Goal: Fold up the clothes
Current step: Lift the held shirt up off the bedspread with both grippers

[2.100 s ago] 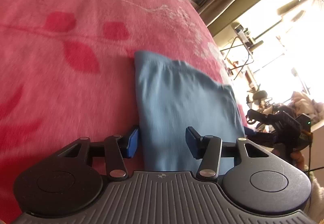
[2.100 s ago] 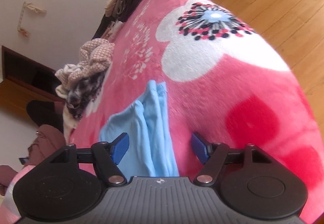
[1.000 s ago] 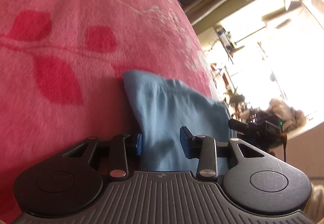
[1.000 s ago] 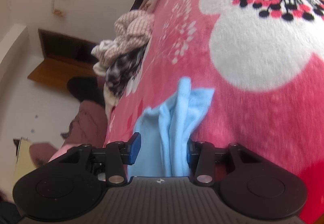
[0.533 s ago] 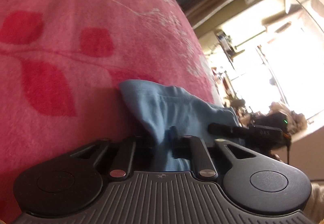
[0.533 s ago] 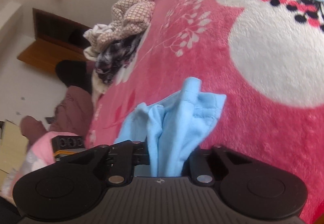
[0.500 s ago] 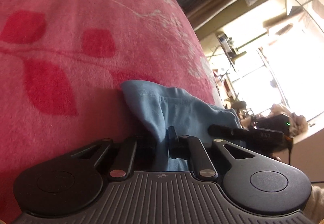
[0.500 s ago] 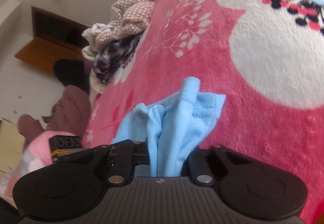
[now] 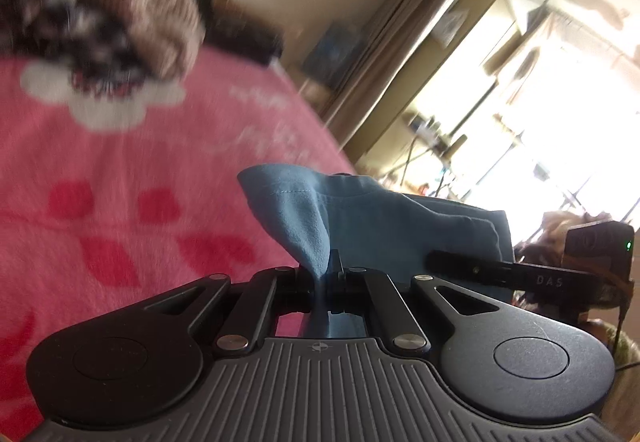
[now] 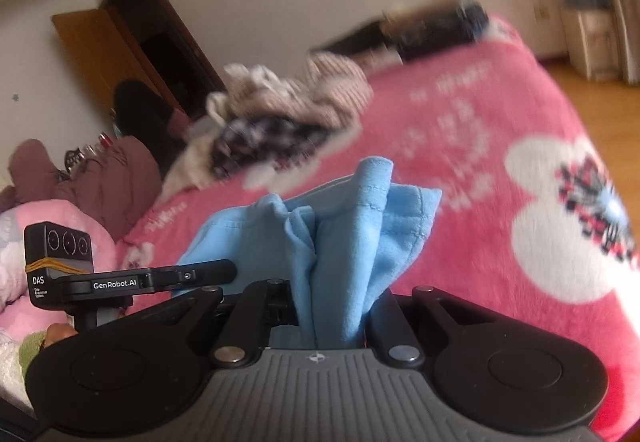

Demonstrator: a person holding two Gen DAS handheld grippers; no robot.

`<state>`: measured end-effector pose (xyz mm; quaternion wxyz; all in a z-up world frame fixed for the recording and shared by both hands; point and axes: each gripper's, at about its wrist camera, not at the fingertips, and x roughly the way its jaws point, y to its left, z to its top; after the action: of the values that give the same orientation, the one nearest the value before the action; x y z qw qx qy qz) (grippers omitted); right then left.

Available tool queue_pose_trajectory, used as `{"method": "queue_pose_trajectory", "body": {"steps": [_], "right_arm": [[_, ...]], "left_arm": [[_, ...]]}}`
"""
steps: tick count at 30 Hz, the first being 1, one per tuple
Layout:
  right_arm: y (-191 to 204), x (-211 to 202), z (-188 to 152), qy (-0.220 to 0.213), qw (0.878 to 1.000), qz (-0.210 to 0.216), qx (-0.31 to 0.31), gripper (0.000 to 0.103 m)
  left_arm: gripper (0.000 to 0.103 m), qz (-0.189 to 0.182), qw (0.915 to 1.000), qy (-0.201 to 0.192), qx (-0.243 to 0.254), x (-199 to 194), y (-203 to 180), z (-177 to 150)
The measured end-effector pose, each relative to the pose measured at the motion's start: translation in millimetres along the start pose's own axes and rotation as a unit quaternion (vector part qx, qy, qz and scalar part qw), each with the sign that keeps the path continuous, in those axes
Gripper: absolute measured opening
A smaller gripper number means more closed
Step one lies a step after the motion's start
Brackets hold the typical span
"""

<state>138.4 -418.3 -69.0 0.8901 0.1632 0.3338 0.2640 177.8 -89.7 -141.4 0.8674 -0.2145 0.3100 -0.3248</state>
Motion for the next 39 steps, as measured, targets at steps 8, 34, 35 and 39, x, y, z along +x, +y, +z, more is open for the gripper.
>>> {"method": "queue_pose_trajectory", "body": {"steps": [8,34,35,39], "right_arm": [[70,-55,19,-0.089,0.995,-0.006,-0.049,0.01],[268,-142,156,-0.211,0.968,-0.007,-0.132,0.009],[269,-142,163,-0.204,0.969,-0.005,-0.137,0.009],[267,-127,195,-0.186,0.968,0.017,-0.166,0.009]], "left_arm": [[0.003,-0.027,0.9947,-0.086,0.048,-62,-42,36],[0.003,0.002,0.9624,-0.239,0.13,-208,-138,157],[0.003,0.01,0.9625,-0.24,0.127,-207,-138,162],[0.003,0.045,0.9602,-0.243,0.131,-189,-139,185]]}}
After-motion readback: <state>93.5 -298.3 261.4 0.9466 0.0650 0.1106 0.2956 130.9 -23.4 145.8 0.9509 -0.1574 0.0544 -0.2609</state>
